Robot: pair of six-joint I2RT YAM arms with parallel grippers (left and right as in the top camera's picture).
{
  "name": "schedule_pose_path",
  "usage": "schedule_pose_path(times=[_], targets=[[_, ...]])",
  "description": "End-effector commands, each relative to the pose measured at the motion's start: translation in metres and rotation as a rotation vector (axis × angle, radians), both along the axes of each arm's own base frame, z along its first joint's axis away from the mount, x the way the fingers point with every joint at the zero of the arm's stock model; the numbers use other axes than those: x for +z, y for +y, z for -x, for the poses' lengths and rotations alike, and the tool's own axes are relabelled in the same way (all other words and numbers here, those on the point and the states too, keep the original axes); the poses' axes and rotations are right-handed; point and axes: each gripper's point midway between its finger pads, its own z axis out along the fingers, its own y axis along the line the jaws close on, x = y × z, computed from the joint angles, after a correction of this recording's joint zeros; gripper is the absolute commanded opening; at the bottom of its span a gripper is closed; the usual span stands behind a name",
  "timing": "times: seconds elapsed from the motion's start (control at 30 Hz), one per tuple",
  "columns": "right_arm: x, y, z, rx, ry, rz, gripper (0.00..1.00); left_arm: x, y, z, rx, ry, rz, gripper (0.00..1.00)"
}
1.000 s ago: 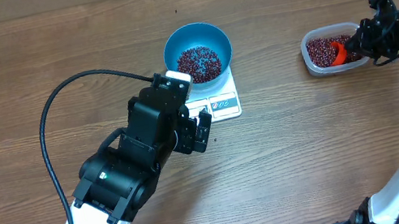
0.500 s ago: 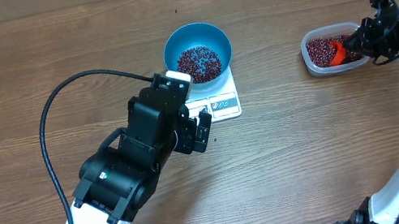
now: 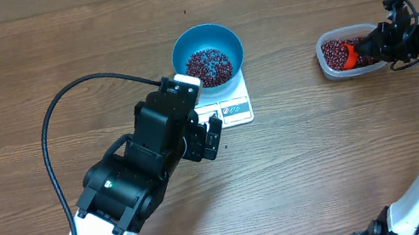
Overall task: Scoop item into bowl and weigh 150g on scale
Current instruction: 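Dig the red scoop into the beans again with the right gripper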
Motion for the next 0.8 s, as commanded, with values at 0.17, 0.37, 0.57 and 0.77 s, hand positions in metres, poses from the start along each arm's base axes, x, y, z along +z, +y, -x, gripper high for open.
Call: schedule_pose_path(times=[0.17, 0.37, 0.57, 0.77], targets=[[-0.012, 0.012, 0.003, 0.041, 0.013, -0.057, 0.04, 0.006, 0.004, 0.0, 0.014, -0.016, 0.013, 1.0], [-0.004, 0.011, 0.003, 0.061, -0.035, -0.101, 0.04, 0.006, 0.004, 0.0, 0.014, -0.016, 0.013, 1.0], [-0.001, 0.002, 0.004, 0.039, -0.05, -0.129, 0.04, 0.006, 0.004, 0.0, 0.014, -0.016, 0.013, 1.0], [0.003, 0.0, 0.004, 0.041, -0.082, -0.179, 0.04, 0.006, 0.004, 0.0, 0.014, -0.017, 0.013, 1.0]])
